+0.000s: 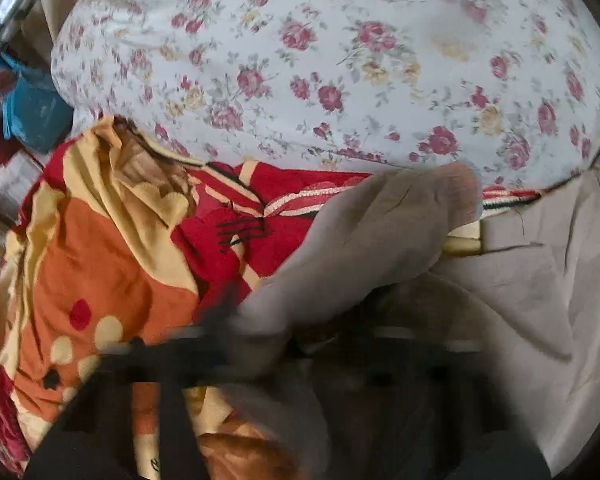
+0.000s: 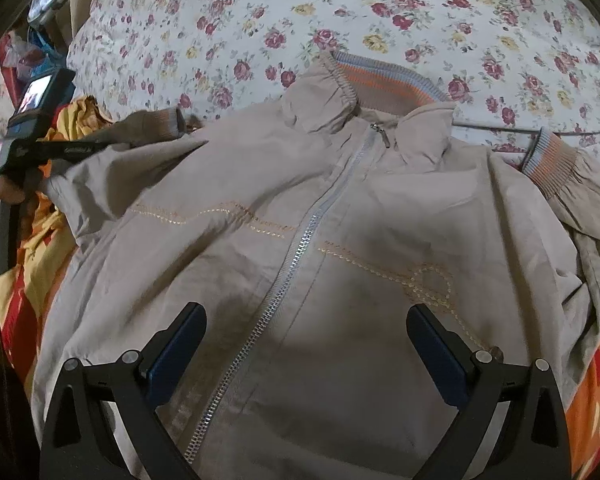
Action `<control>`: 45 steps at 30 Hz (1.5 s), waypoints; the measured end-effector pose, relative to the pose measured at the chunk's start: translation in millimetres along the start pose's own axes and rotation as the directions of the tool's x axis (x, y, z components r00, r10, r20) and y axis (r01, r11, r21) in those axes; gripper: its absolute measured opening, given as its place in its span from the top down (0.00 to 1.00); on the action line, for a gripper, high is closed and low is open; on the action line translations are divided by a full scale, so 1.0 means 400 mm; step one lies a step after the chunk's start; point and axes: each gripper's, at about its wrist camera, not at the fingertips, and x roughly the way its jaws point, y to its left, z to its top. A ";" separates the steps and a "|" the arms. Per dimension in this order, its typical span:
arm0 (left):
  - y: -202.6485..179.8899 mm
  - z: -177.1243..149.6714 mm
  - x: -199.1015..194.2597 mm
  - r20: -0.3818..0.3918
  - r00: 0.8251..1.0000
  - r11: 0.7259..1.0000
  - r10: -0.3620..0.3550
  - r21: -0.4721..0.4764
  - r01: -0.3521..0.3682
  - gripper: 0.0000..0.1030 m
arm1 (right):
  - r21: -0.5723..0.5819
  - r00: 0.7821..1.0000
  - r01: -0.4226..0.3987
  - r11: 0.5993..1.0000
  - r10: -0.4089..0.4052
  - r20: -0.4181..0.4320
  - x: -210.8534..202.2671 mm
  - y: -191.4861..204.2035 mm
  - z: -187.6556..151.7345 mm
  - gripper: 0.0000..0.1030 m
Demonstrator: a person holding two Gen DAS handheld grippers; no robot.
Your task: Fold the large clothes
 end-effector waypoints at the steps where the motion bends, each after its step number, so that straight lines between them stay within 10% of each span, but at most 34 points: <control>1: 0.022 0.003 -0.013 0.002 0.998 0.996 -0.056 -0.067 0.056 0.97 | -0.001 1.000 0.002 1.000 -0.002 -0.002 0.000 0.000 -0.001 0.02; 4: 0.064 0.015 -0.096 0.082 0.964 0.948 -0.255 -0.173 0.266 0.97 | 0.008 1.000 0.006 1.000 -0.006 0.025 -0.014 -0.003 0.001 0.02; 9: 0.017 0.037 -0.293 0.216 0.903 0.915 -0.370 -0.083 0.395 0.97 | 0.077 0.996 -0.007 0.997 0.000 0.093 -0.062 -0.043 0.016 0.02; 15: -0.068 0.029 -0.491 0.300 0.722 0.761 -0.623 0.019 0.649 0.97 | 0.170 0.990 -0.032 0.985 0.008 0.139 -0.113 -0.107 0.031 0.02; 18: -0.146 -0.009 -0.502 0.266 0.692 0.730 -0.671 0.074 0.680 0.92 | 0.221 0.984 -0.021 0.975 -0.019 0.179 -0.146 -0.148 0.040 0.02; 19: -0.180 -0.031 -0.485 0.228 0.688 0.718 -0.689 0.091 0.690 0.76 | 0.253 0.980 -0.015 0.967 -0.036 0.195 -0.159 -0.171 0.040 0.02; 20: -0.219 -0.062 -0.456 0.164 0.685 0.703 -0.710 0.105 0.703 0.49 | 0.285 0.978 -0.011 0.959 -0.050 0.204 -0.169 -0.192 0.040 0.02; 22: -0.265 -0.130 -0.405 0.079 0.701 0.705 -0.709 0.102 0.701 0.38 | 0.337 0.975 -0.006 0.941 -0.069 0.212 -0.180 -0.228 0.036 0.02; 33: -0.107 -0.309 -0.314 0.068 0.801 0.803 -0.595 0.013 0.595 0.30 | 0.303 0.981 -0.146 0.942 0.098 0.168 -0.129 -0.196 0.035 0.02; 40: -0.083 -0.340 -0.212 0.024 0.809 0.802 -0.587 -0.118 0.585 0.30 | 0.186 0.983 -0.181 0.966 0.185 -0.004 0.030 -0.063 0.034 0.04; 42: -0.087 -0.339 -0.223 0.043 0.827 0.823 -0.560 -0.087 0.562 0.30 | 0.152 0.980 -0.197 0.969 0.195 0.025 0.027 -0.045 0.028 0.24; 44: -0.085 -0.340 -0.233 0.063 0.833 0.830 -0.550 -0.072 0.554 0.30 | 0.091 0.984 -0.176 0.980 0.172 0.047 -0.002 -0.021 0.031 0.96; 45: -0.083 -0.342 -0.236 0.068 0.834 0.831 -0.548 -0.069 0.551 0.30 | 0.075 0.983 -0.174 0.982 0.169 0.064 -0.025 -0.016 0.032 0.96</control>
